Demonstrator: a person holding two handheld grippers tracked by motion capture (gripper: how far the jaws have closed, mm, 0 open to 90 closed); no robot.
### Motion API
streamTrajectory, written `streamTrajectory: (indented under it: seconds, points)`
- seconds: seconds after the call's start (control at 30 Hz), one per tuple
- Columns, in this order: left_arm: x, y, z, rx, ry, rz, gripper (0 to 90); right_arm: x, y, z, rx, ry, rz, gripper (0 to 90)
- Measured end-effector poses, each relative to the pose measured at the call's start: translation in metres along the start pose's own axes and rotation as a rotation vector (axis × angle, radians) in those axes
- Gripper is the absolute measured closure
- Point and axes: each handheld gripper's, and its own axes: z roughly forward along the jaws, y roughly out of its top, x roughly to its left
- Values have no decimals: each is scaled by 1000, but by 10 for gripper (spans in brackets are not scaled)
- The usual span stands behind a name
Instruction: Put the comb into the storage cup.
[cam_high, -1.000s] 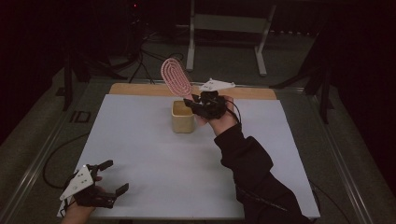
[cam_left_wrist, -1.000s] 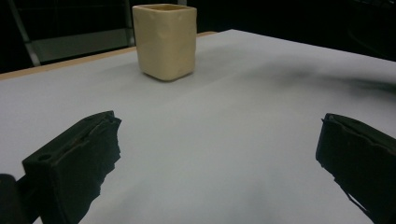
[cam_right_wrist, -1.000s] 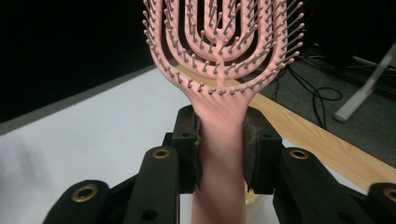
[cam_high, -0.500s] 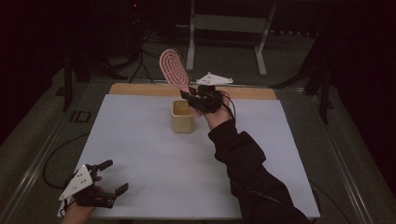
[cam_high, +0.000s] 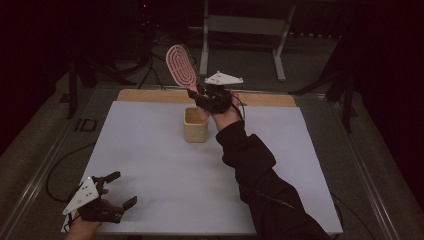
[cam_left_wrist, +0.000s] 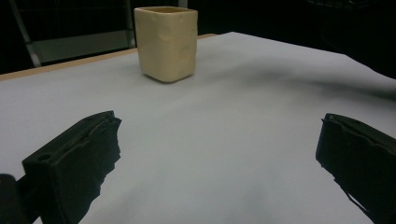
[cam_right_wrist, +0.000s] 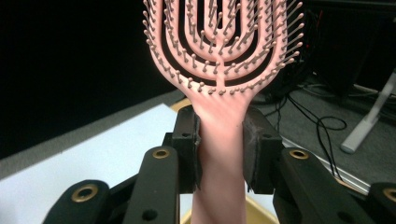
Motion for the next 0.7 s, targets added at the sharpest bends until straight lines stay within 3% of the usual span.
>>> streamTrajectory:
  seconds: [0.17,0.37,0.7]
  points:
    - [0,0,0,1,-3,2,0,-2,1,11,-52,-14,10,699]
    - [0,0,-1,-1,-2,4,0,-7,-5,23,-101,13,2,699]
    - [0,0,0,-4,-6,0,0,-19,-24,41,-132,40,0,699]
